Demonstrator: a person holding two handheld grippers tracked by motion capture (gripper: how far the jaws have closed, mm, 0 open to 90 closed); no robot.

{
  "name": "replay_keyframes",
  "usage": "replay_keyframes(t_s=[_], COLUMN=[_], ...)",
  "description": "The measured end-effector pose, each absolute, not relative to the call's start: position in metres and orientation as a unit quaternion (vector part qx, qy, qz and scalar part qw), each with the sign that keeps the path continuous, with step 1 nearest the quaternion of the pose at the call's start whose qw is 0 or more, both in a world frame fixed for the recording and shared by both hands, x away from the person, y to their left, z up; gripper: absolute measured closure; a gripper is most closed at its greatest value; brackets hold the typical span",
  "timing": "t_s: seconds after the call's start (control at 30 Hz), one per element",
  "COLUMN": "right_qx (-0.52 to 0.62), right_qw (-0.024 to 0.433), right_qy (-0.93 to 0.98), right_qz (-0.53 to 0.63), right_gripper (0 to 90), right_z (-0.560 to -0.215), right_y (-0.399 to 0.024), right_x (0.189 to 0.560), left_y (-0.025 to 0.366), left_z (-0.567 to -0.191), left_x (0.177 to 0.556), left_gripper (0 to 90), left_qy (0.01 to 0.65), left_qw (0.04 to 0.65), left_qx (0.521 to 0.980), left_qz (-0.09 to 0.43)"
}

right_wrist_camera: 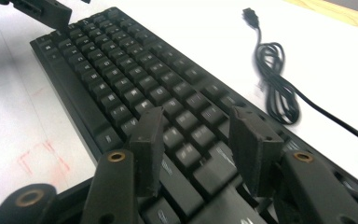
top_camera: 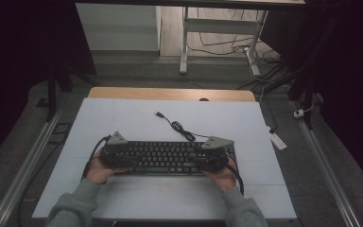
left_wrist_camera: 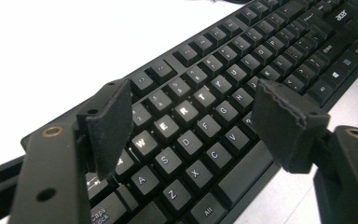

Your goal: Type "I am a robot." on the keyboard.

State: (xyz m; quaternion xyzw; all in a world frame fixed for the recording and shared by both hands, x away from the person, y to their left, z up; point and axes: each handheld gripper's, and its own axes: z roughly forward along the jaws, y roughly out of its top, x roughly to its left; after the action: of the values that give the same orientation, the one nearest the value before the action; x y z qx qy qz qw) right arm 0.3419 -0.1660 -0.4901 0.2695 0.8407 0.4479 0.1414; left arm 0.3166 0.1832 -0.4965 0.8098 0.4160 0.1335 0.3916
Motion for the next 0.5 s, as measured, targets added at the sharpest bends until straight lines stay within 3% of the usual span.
replay_keyframes(t_s=[0.5], right_qx=[0.278], right_qw=[0.156], right_qy=[0.834], right_qz=[0.451], right_gripper=[52.2], right_z=[-0.490], right_y=[-0.196], right_x=[0.330], left_y=[0.183], left_z=[-0.497], left_x=[0.319], left_gripper=[38.7], left_qy=[0.417], left_qw=[0.399], left_qx=[0.806], left_qz=[0.131])
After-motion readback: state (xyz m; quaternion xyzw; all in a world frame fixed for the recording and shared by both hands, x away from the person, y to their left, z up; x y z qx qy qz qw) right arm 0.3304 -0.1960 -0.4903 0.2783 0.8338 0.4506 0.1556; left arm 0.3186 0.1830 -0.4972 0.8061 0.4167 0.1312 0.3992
